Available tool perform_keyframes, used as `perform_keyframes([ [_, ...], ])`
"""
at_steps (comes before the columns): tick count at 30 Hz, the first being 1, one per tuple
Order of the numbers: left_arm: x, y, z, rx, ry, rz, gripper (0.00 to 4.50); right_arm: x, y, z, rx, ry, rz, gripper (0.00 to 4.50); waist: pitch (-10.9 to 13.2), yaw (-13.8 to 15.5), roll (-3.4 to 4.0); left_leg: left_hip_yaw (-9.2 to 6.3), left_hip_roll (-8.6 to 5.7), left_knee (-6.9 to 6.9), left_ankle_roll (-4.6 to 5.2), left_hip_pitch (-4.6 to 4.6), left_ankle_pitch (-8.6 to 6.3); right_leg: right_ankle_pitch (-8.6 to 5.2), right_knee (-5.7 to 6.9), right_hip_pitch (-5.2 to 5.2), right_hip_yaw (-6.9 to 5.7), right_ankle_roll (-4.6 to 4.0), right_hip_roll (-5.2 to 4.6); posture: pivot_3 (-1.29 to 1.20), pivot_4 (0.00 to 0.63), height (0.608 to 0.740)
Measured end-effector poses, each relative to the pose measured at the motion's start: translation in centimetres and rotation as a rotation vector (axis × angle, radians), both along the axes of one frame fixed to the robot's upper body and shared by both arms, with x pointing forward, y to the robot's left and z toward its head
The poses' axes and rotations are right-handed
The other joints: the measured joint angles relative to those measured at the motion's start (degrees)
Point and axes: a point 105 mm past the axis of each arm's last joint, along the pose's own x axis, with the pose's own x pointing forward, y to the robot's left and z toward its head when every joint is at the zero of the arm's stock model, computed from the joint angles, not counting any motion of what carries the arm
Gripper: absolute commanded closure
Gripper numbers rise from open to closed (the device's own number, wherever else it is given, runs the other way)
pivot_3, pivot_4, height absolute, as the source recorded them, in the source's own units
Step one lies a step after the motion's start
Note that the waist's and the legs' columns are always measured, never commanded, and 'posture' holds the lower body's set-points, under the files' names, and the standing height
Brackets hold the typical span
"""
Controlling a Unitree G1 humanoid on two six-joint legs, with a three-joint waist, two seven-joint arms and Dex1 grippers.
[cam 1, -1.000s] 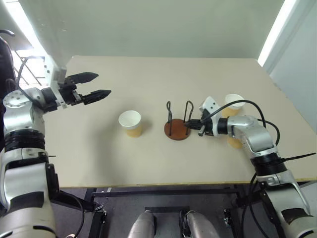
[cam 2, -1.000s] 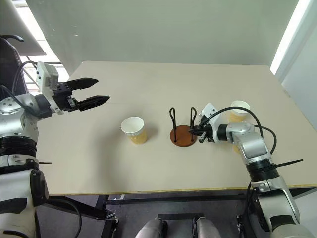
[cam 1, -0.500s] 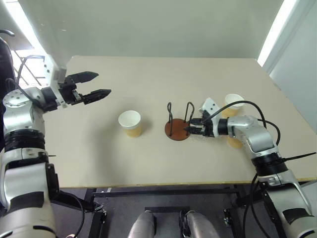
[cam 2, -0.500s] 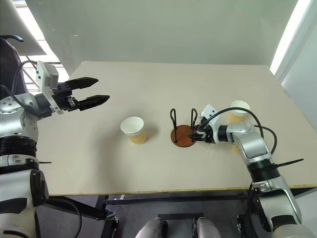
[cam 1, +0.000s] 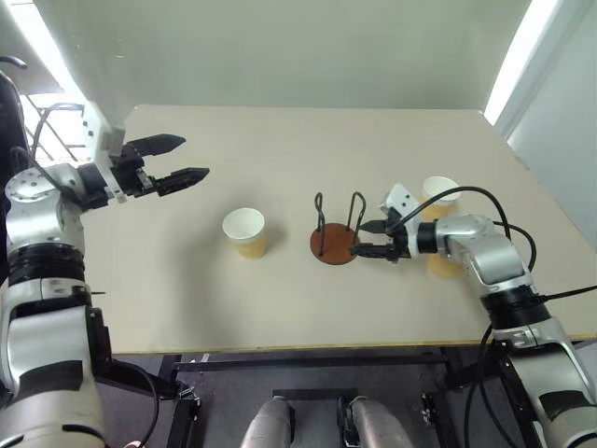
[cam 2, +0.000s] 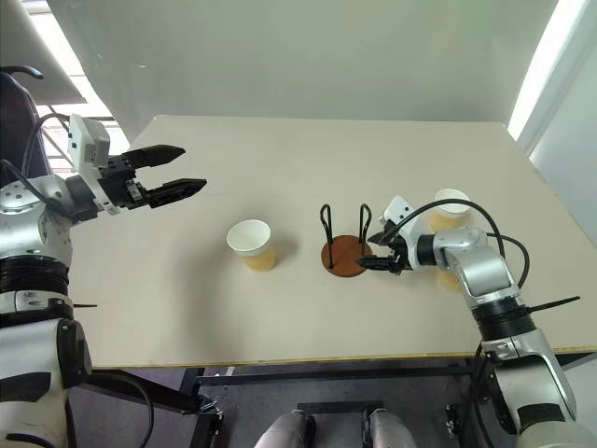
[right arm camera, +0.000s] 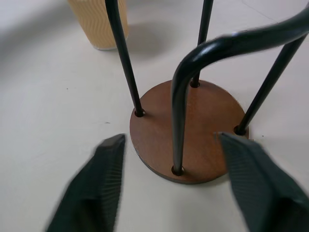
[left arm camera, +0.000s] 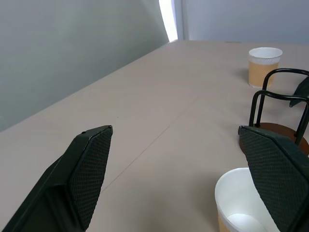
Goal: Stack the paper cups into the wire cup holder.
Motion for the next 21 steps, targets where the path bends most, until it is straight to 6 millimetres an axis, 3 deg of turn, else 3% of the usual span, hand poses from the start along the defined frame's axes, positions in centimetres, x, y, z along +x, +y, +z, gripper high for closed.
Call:
perform_keyframes([
  [2, 0.0, 0.0, 0.0, 0.000, -0.001, 0.000, 0.00, 0.4, -0.1, 0.5, -0.008, -0.024, -0.003, 0.01, 0.00, -0.03, 0.00, 0.00, 0.00, 0.00, 0.00, 0.00, 0.00, 0.00, 0.00, 0.00, 0.00, 0.00, 0.00, 0.00, 0.150, 0.740],
  [14, 0.0, -0.2, -0.3, -0.023, 0.035, -0.011, 0.00, 2.2, -2.6, 2.8, -0.052, -0.070, -0.026, 0.01, 0.00, 0.08, 0.00, 0.00, 0.00, -0.02, 0.07, -0.05, -0.05, -0.01, -0.12, 0.00, 0.02, 0.02, -0.01, 0.00, 0.150, 0.740],
  [21, 0.1, -0.4, -0.5, -0.038, 0.056, -0.024, 0.00, 3.5, -5.1, 6.0, -0.077, -0.126, -0.062, 0.01, 0.00, 0.12, 0.01, 0.00, 0.00, -0.07, 0.10, -0.06, -0.08, -0.01, -0.18, -0.01, 0.02, 0.02, -0.01, 0.00, 0.150, 0.740],
])
